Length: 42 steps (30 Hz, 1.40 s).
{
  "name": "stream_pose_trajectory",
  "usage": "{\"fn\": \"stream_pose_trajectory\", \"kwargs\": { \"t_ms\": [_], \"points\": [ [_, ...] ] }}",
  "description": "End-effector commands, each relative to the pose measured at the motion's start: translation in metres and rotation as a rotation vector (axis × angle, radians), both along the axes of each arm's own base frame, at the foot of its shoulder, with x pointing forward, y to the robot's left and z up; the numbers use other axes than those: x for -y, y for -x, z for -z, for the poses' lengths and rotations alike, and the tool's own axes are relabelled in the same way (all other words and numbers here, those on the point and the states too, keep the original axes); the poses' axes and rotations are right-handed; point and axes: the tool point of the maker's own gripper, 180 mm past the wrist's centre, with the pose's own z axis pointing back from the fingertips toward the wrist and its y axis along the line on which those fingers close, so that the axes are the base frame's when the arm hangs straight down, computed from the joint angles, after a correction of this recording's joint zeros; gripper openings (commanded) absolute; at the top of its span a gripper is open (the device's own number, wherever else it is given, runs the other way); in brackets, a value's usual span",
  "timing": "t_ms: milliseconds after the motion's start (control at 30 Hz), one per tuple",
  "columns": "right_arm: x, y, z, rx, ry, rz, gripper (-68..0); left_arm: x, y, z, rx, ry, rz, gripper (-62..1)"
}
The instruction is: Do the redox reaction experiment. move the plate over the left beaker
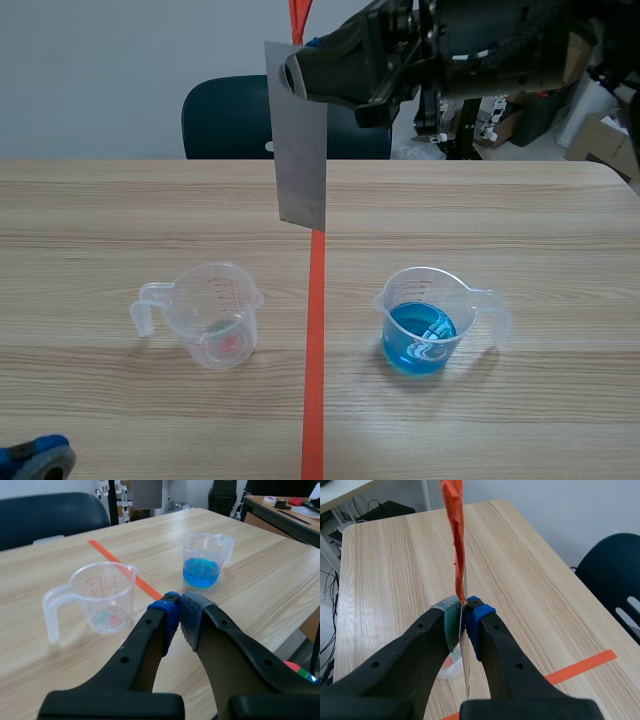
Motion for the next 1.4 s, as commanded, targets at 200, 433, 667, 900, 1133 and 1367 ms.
{"fn": "stream_pose_trajectory", "kwargs": {
  "t_ms": [200,433,667,900,1133,1367],
  "points": [
    [-0.031,-0.002,-0.021,0.048,-0.041,-0.013,-66.9,-0.030,0.027,0.018,0.014,0.026,-0.156,-56.8],
    [-0.060,0.009,-0.028,0.022,-0.066,-0.058,-66.9,-0.063,0.054,0.028,0.034,0.055,-0.293,-56.8],
    [-0.082,0.014,-0.023,-0.019,-0.062,-0.098,-66.9,-0.092,0.057,0.044,-0.001,0.048,-0.425,-43.9],
    [-0.100,0.021,-0.001,-0.027,-0.012,-0.159,-66.9,-0.094,0.060,0.046,-0.003,0.043,-0.431,1.4],
    [-0.104,0.026,-0.004,-0.009,-0.028,-0.189,-66.9,-0.086,0.061,0.044,0.028,0.012,-0.390,1.4],
    [-0.108,0.034,-0.002,0.001,-0.017,-0.225,-66.9,-0.081,0.063,0.028,0.160,-0.031,-0.365,1.4]
  ]
}}
